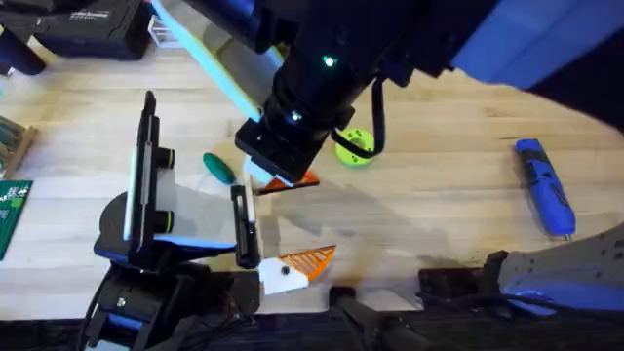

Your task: Pick up the gripper from the table and insert it into the empty holder that is missing its gripper. Then pick up a screw, insert it into the mounting hole, and use the screwdriver to tighten it. Finally, clean up the table by picking up the vegetable and placing it into the bucket.

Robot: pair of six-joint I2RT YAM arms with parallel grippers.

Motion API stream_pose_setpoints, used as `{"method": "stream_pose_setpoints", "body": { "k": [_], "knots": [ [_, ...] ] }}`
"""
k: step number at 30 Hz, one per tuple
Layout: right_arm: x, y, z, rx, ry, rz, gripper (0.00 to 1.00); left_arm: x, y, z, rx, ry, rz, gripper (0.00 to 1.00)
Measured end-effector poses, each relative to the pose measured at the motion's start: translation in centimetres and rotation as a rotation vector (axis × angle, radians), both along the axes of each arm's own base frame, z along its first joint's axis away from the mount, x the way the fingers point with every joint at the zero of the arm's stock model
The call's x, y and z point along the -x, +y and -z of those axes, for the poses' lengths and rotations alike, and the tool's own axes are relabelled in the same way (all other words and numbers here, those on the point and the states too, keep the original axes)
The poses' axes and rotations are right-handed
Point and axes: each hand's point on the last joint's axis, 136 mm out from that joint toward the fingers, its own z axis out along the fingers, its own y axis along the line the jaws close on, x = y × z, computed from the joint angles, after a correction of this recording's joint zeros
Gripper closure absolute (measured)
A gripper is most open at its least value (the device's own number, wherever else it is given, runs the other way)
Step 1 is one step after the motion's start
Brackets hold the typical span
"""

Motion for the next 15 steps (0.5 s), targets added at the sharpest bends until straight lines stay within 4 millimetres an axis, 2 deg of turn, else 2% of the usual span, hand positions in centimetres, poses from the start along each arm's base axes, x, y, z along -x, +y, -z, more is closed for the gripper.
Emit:
{"method": "stream_pose_setpoints", "body": {
  "k": [15],
  "knots": [
    [0.51, 0.16, 0.19, 0.003, 0.006, -0.014, 0.994, 0.00, 0.00, 0.00, 0.000, 0.000, 0.000, 0.015]
  ]
}}
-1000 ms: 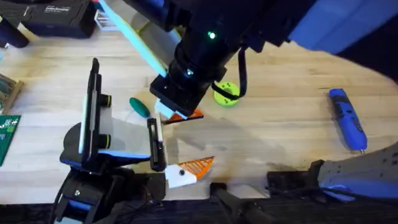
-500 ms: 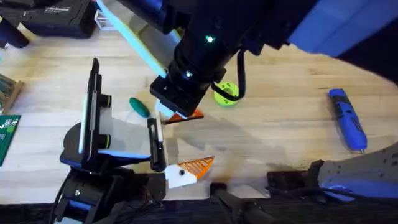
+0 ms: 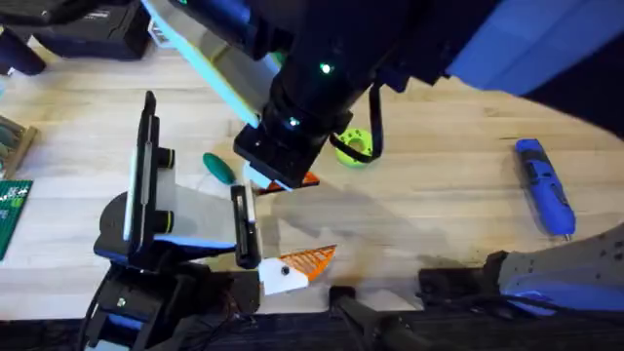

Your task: Pick up the gripper from the table and insert it into the empty holder that is missing its gripper. Then pick up a screw, insert it into the mounting hole, and use the screwdriver to tighten it. Finally, clean up the table by picking up the vegetable and placing it into the bucket.

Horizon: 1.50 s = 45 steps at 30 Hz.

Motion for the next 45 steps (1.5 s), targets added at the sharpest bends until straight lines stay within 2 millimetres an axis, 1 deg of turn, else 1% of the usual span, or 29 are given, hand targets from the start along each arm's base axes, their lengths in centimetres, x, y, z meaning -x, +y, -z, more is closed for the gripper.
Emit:
{"method": "stream_pose_setpoints", "body": {
  "k": [4, 10, 16, 35, 36, 44, 45],
  "knots": [
    [0.1, 0.0, 0.1, 0.002, 0.006, -0.001, 0.994, 0.0, 0.0, 0.0, 0.000, 0.000, 0.000, 0.015],
    [-0.1, 0.1, 0.8, 0.023, 0.013, 0.000, 0.994, 0.2, 0.0, 0.0, 0.004, 0.024, 0.011, 0.015],
    [-0.5, -0.2, 1.5, 0.061, -0.001, 0.011, 0.994, 0.3, -0.1, 0.1, 0.006, 0.042, 0.017, 0.015],
    [-0.1, -0.1, 1.5, 0.055, 0.022, 0.006, 0.994, 0.3, -0.1, 0.1, 0.005, 0.044, 0.017, 0.016],
    [0.3, 0.0, 1.8, 0.056, 0.046, -0.005, 0.994, 0.3, -0.1, 0.1, 0.004, 0.032, 0.018, 0.016],
    [0.3, 0.1, 1.9, 0.056, 0.053, -0.005, 0.994, 0.3, -0.1, 0.1, 0.004, 0.036, 0.018, 0.015],
    [0.3, 0.1, 1.9, 0.057, 0.056, -0.003, 0.951, 0.3, -0.1, 0.1, 0.004, 0.035, 0.017, 0.015]
  ]
}}
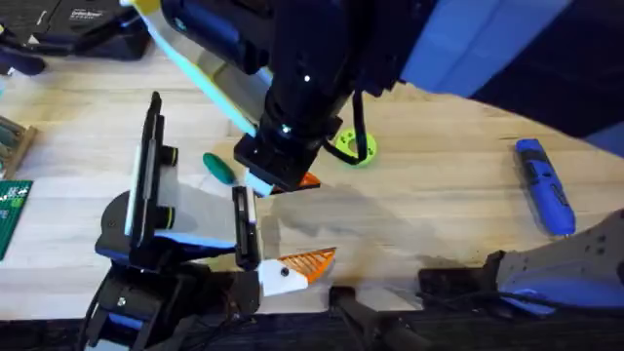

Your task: Pick up the gripper from the table and insert it into the empty holder that is missing its gripper. Then pick up a screw, insert it into the mounting hole, and use the screwdriver to tighten it. Finally, clean up the table by picking up the vegetable and placing it into the bucket.

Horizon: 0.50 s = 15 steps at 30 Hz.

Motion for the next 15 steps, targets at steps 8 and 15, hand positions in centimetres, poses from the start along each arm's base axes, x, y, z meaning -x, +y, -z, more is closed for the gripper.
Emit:
{"method": "stream_pose_setpoints", "body": {
  "k": [8, 15],
  "knots": [
    [-0.3, -0.7, 0.1, 0.011, 0.020, 0.007, 0.014, -0.2, 0.0, 0.0, -0.001, -0.006, -0.012, 0.015],
    [-2.0, -1.3, 0.0, -0.006, 0.017, 0.055, 0.008, -0.2, 0.0, 0.0, -0.004, -0.023, -0.010, 0.016]
  ]
}}
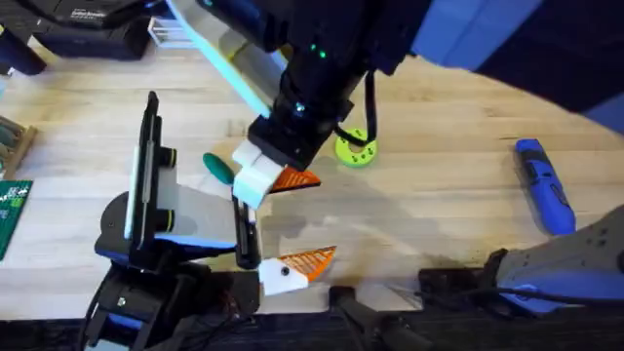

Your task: Pick up the gripper from the table and insert it into the empty holder that is missing its gripper. Then pick up a screw, insert it into the mounting hole, and use the screwdriver to tighten it. Finally, clean up the table by picking up the vegetable and placing it into the bucket.

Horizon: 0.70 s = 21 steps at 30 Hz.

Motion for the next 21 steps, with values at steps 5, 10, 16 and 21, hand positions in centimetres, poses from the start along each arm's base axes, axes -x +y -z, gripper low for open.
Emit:
{"method": "stream_pose_setpoints", "body": {
  "k": [5, 10, 16, 21],
  "knots": [
    [-1.4, -2.2, -0.8, 0.003, 0.003, 0.066, 0.007, 0.0, 0.0, 0.0, -0.001, -0.004, 0.000, 0.015],
    [-2.1, -4.3, -2.9, -0.046, -0.034, 0.118, 0.007, 0.0, 0.0, 0.0, -0.001, -0.005, 0.000, 0.015],
    [-0.2, -6.9, -2.8, -0.114, -0.051, 0.151, 0.007, 0.0, 0.0, 0.0, -0.001, -0.005, 0.000, 0.016],
    [2.3, -9.0, -1.2, -0.212, 0.007, 0.172, 0.008, 0.0, 0.0, 0.0, -0.001, -0.004, 0.000, 0.016]
  ]
}}
